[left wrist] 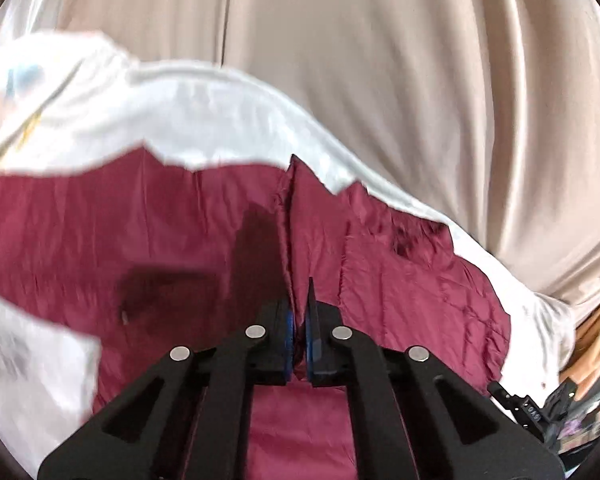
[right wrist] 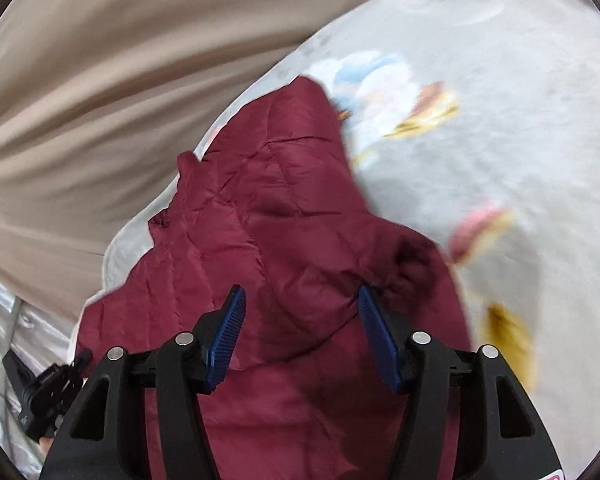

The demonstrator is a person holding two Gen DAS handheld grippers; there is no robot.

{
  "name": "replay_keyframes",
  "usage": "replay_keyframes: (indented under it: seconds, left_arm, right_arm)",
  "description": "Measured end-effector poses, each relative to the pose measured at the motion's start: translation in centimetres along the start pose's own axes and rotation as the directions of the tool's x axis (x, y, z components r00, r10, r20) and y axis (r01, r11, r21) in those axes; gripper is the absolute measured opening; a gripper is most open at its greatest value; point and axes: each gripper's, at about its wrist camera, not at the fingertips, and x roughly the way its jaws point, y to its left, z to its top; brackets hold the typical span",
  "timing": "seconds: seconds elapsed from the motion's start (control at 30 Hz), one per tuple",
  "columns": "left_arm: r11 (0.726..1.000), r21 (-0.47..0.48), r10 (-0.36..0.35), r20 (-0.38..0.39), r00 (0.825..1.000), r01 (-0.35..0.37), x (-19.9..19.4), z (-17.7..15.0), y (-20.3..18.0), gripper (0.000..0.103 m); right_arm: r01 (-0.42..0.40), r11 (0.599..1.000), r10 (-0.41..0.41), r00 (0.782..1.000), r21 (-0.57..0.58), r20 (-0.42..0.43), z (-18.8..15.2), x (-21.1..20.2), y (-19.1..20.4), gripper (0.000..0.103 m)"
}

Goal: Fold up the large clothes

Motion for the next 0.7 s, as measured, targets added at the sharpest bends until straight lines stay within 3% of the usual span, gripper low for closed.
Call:
replay_keyframes:
  seconds: [0.07, 0.17, 0.2, 0.27, 0.37, 0.5, 0.53, 0.57, 0.6, 0.63, 0.7]
  left_arm:
    - [0.998, 0.044, 0.045, 0.001, 0.999, -0.045, 1.6, 0.4, -0.3, 0.003]
    - [0.992, 0.075, 0.104, -0.078, 0.992, -0.098, 5.2, -1.1, 0.9, 0.003]
    - [0.989, 0.097, 0.126, -0.107, 0.986, -0.116, 6.5, -2.2, 1.2, 0.003]
    - [0.974, 0.149, 0.192, -0.162, 0.968, -0.168, 9.4, -4.5, 1.4, 0.003]
    - [0.959, 0.194, 0.235, -0.136, 0.963, -0.207, 10.2, -5.7, 0.7, 0.004]
    - [0.98, 0.142, 0.16, -0.143, 0.977, -0.139, 6.9, -5.0, 1.6, 0.013]
    - [0.982, 0.14, 0.149, -0.136, 0.979, -0.13, 5.3, -5.0, 2.3, 0.024]
    - [0.982, 0.137, 0.149, -0.129, 0.98, -0.131, 4.0, -5.0, 2.9, 0.033]
    - [0.983, 0.125, 0.149, -0.122, 0.981, -0.134, 2.3, -5.3, 4.0, 0.055]
    - [0.984, 0.106, 0.155, -0.115, 0.981, -0.143, 0.9, -5.6, 5.2, 0.066]
    - [0.982, 0.062, 0.184, -0.124, 0.975, -0.177, -1.9, -6.9, 8.4, 0.071]
  right_arm:
    - [-0.057, 0.998, 0.055, 0.997, 0.03, 0.044, 0.4, -0.1, 0.3, 0.004]
    - [-0.112, 0.993, 0.105, 0.971, 0.021, 0.217, 0.2, -2.9, 0.0, 0.002]
    - [-0.031, 0.999, 0.026, 0.977, 0.019, 0.214, 0.0, -2.3, -0.6, 0.001]
    - [0.096, 0.995, -0.096, 0.991, 0.013, 0.09, -0.5, 0.6, -2.0, 0.001]
    - [0.127, 0.992, -0.125, 0.987, -0.01, 0.103, -1.1, 0.0, -1.3, 0.001]
    - [0.207, 0.972, -0.186, 0.967, -0.111, 0.174, -2.4, -5.2, 0.9, 0.015]
    - [0.212, 0.969, -0.189, 0.966, -0.128, 0.175, -2.8, -6.1, 1.1, 0.019]
    - [0.223, 0.964, -0.197, 0.966, -0.146, 0.169, -3.3, -6.9, 1.0, 0.032]
    - [0.248, 0.953, -0.222, 0.962, -0.175, 0.158, -4.4, -8.2, 1.1, 0.046]
    - [0.264, 0.944, -0.237, 0.96, -0.196, 0.151, -5.1, -9.2, 0.5, 0.051]
    - [0.282, 0.931, -0.268, 0.959, -0.231, 0.092, -7.3, -9.8, 0.2, 0.061]
